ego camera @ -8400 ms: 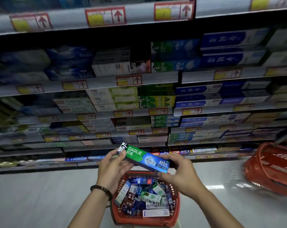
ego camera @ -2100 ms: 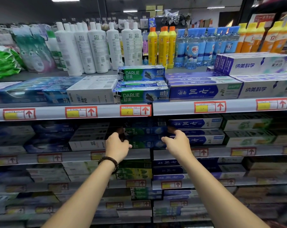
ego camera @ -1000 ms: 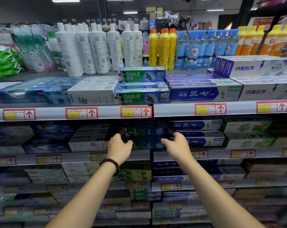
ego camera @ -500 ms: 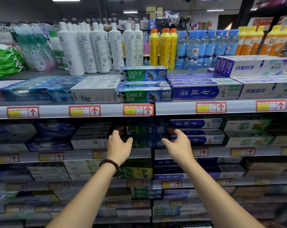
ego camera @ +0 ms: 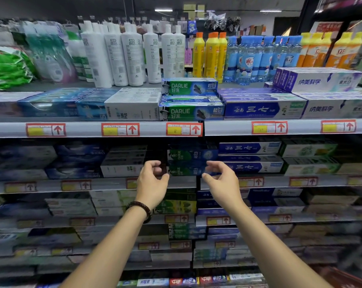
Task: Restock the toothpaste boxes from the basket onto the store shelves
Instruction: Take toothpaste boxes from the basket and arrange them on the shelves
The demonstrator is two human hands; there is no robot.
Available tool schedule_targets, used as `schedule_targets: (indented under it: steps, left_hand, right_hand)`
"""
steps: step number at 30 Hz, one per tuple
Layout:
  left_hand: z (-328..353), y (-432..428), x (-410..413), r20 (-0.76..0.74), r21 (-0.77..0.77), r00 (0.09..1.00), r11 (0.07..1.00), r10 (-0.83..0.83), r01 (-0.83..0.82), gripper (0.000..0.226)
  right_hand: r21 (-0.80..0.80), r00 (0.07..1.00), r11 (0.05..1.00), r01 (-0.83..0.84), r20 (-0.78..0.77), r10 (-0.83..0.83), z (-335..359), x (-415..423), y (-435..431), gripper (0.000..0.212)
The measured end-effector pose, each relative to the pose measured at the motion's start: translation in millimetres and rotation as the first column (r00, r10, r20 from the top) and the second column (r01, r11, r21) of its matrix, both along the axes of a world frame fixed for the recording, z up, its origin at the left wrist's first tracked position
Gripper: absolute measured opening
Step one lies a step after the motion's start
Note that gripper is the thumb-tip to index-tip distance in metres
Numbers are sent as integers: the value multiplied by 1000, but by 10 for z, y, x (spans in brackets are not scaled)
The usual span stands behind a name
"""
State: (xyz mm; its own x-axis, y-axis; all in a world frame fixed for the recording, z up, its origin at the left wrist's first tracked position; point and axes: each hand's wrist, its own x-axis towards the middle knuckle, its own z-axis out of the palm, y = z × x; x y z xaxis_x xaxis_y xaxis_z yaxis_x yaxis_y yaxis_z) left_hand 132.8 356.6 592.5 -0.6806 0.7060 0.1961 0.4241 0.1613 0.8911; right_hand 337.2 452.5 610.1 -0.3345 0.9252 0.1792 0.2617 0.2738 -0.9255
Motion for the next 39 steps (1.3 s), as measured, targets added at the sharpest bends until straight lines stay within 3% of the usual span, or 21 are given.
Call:
schedule_targets:
  steps: [15,20,26,39]
  left_hand:
    - [-202,-680,-50,25,12,997,998,-67,67,33]
    - [-250,-937,34,56,14,994,995,-98,98,18]
    - [-436,-1178,113,90,-24,990,993,-110,113,15]
    - [-873,-1530,681,197,-79,980,997,42,-27,15]
  right_hand:
    - [-65,999,997,-29,-27,27,-193,-167,-789,34]
    - [-90,996,994,-70,-56,65,-329,-206,-1022,31]
    - [-107,994,990,-94,-65,87,-561,-208,-1261,30]
    - [-182,964,946,-266,-30,266,-931,111,-1399,24]
